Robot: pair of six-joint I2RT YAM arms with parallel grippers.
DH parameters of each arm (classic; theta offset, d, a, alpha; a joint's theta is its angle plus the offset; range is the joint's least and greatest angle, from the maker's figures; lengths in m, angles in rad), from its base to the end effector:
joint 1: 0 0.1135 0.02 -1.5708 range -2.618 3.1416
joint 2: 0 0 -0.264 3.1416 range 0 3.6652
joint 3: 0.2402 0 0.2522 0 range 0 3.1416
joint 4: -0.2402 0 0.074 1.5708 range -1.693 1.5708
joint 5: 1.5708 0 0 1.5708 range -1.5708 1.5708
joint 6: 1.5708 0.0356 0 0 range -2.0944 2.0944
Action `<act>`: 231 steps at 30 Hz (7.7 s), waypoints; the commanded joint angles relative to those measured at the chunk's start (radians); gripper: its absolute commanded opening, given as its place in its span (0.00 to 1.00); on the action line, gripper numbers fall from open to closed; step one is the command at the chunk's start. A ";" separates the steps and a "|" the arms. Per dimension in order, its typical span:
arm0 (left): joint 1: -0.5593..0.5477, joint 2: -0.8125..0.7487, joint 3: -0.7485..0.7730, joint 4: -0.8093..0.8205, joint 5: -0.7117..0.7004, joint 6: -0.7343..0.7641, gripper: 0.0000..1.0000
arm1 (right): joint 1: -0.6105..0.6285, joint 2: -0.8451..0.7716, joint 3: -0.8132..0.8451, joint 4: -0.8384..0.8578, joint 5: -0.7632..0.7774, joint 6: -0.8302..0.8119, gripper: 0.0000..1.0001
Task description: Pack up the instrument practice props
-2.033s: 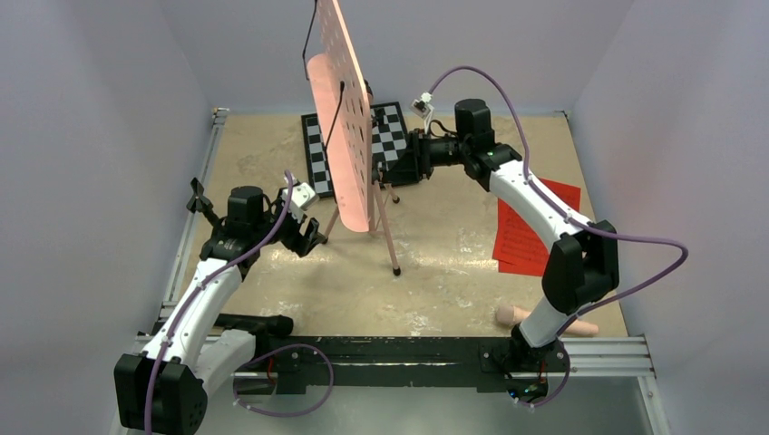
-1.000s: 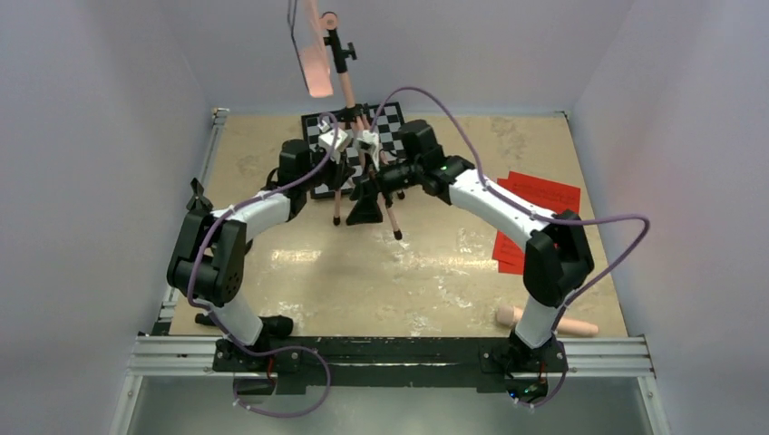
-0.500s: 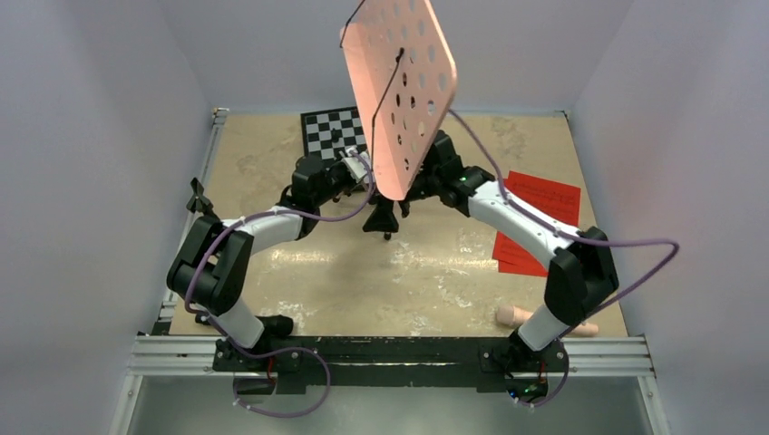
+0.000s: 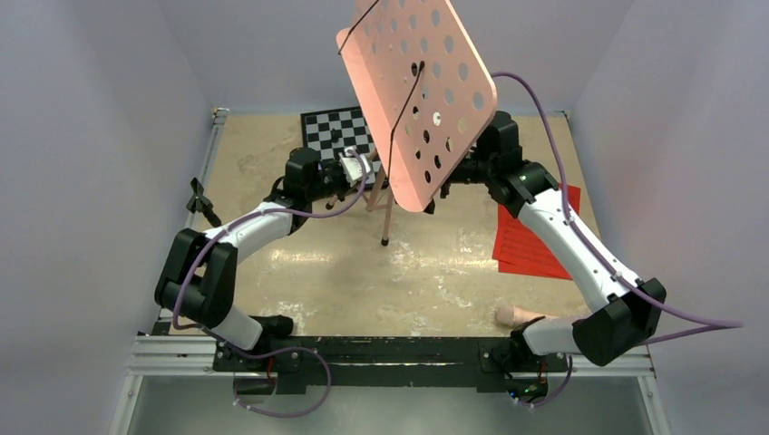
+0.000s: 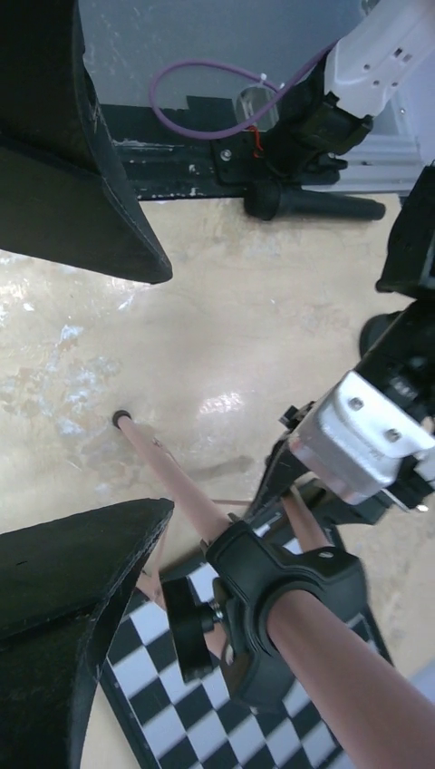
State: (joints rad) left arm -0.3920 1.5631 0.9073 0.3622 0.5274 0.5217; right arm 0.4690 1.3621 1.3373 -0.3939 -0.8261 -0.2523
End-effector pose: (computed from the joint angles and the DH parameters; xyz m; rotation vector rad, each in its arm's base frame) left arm 0.3157 -0.1499 0.2454 1.1216 1.4612 -0.3997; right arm 0.2570 0.1595 0.3858 -1.1710 1.5794 0.9567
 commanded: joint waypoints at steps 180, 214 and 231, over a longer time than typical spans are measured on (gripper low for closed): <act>0.166 0.159 0.282 -1.147 0.350 0.373 0.00 | -0.071 0.367 0.450 -0.075 -0.327 0.059 0.17; 0.166 0.186 0.311 -1.164 0.358 0.356 0.00 | -0.015 0.242 0.328 -0.097 -0.269 -0.134 0.39; 0.166 0.186 0.313 -1.166 0.371 0.339 0.00 | -0.022 0.277 0.279 -0.155 -0.107 -0.058 0.61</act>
State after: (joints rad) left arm -0.2276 1.6867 1.2552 -0.5980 1.0187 0.9546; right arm 0.4561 1.6489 1.6558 -0.5167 -1.0100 -0.3481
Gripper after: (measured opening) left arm 0.242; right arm 0.517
